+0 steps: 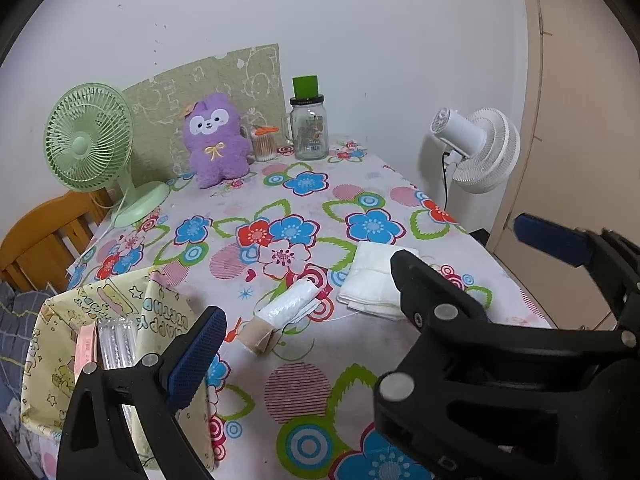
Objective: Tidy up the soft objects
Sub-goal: 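Move the right tool to the white tissue pack while the left tool approaches the wrapped roll, then close the right tool on the white tissue pack while the left tool grasps the wrapped roll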
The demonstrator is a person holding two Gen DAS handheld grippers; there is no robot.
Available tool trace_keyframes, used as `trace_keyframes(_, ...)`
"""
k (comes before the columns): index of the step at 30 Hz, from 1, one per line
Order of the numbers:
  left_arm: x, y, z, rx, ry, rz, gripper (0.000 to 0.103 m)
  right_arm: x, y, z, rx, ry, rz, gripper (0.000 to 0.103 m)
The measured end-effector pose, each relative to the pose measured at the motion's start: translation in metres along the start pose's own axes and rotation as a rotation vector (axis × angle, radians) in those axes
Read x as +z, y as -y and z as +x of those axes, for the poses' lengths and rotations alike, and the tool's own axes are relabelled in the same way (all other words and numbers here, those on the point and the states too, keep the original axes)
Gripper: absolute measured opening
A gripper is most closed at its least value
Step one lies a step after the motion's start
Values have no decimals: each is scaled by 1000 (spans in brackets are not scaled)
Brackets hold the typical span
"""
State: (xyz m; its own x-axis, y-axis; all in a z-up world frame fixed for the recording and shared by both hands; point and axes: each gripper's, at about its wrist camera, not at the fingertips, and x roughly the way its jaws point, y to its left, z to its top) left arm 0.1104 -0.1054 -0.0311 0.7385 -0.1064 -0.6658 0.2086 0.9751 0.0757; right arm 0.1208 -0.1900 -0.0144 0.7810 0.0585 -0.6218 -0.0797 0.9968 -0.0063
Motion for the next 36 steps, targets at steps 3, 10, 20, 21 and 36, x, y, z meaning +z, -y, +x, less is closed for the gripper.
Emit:
trace_keyframes(3,1,1,6,0,-12,-1,100,0,2,6,-4,3,-8,96)
trace_keyframes(10,6,4,22,3,-34,5,100,2,8,22,0,-14,-4,96)
trace_keyframes(20,12,3,51,-1,-75,6,103,5,15,53,14,-57,11,96)
trace_keyframes(21,13,2,55,-4,-83,2,103,5,16,57,18,-61,12,96)
trace_keyframes(36,14,-7,99,10,-125,-13,103,4,16,107,44,-143,34,96)
